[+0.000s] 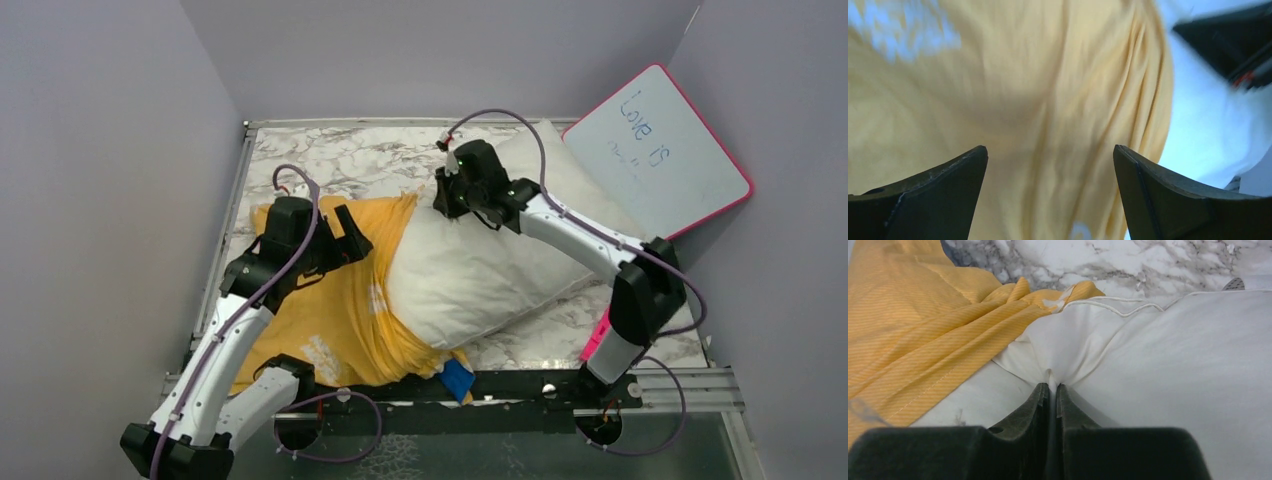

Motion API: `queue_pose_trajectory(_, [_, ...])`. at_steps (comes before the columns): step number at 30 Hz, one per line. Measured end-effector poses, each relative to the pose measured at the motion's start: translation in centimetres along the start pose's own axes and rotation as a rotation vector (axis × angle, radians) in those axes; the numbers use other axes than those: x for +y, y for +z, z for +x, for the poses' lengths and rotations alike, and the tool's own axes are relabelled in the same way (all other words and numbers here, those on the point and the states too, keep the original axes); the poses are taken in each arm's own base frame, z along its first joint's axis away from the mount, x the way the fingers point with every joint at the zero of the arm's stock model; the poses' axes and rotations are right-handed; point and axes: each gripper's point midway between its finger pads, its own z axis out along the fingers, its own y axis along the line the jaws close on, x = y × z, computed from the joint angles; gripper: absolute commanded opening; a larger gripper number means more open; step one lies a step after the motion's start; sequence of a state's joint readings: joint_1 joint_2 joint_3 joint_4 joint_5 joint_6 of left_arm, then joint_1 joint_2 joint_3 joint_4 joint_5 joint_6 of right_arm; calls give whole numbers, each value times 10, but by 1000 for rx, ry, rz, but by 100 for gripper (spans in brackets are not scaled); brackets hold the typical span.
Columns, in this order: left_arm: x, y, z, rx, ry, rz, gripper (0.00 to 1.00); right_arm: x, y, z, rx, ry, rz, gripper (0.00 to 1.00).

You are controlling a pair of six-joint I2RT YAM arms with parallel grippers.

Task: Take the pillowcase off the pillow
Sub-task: Remove the pillow from the pillowcase.

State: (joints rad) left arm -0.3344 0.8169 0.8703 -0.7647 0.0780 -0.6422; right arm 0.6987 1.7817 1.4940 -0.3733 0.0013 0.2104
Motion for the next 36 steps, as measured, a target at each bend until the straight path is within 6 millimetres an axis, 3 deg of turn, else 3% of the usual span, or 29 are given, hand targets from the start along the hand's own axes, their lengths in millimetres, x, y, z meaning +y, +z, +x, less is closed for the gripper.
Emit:
queue_pose_trajectory(5, [-42,-11,-65,-100,70,42,99,8,-49,30,-66,0,-90,1])
queue_pose_trajectory(9, [-63,4,-88,-109,127,84,99,13,-69,53,-113,16,-153,1])
queue_pose_trajectory(11, [-67,23,-81,-46,143,109,99,15,-77,58,-144,27,-176,1])
queue_pose_trajectory(13, [-71,45,-61,54,149,167,99,17,-81,59,-164,35,-190,1])
queue_pose_trajectory(16, [-65,68,-15,216,131,248,94,19,-83,60,-177,45,-199,2])
queue_pose_trajectory(18, [-58,73,16,319,110,287,83,19,-83,59,-179,50,-200,4])
queue_pose_trajectory(19, [-56,72,26,350,103,301,69,19,-83,59,-178,51,-199,6])
queue_pose_trajectory(22, [-58,64,37,368,104,364,6,20,-83,60,-167,54,-199,11])
queue_pose_trajectory(23, [-59,59,39,361,112,383,0,20,-83,59,-161,54,-198,13])
queue_pose_trajectory(29, [-60,34,37,278,153,419,0,23,-86,48,-141,26,-193,37])
queue_pose_trajectory(34, [-61,20,25,212,181,397,0,23,-97,31,-142,-70,-188,63])
queue_pose_trajectory(36, [-65,16,18,197,199,397,0,26,-103,22,-151,-135,-203,68])
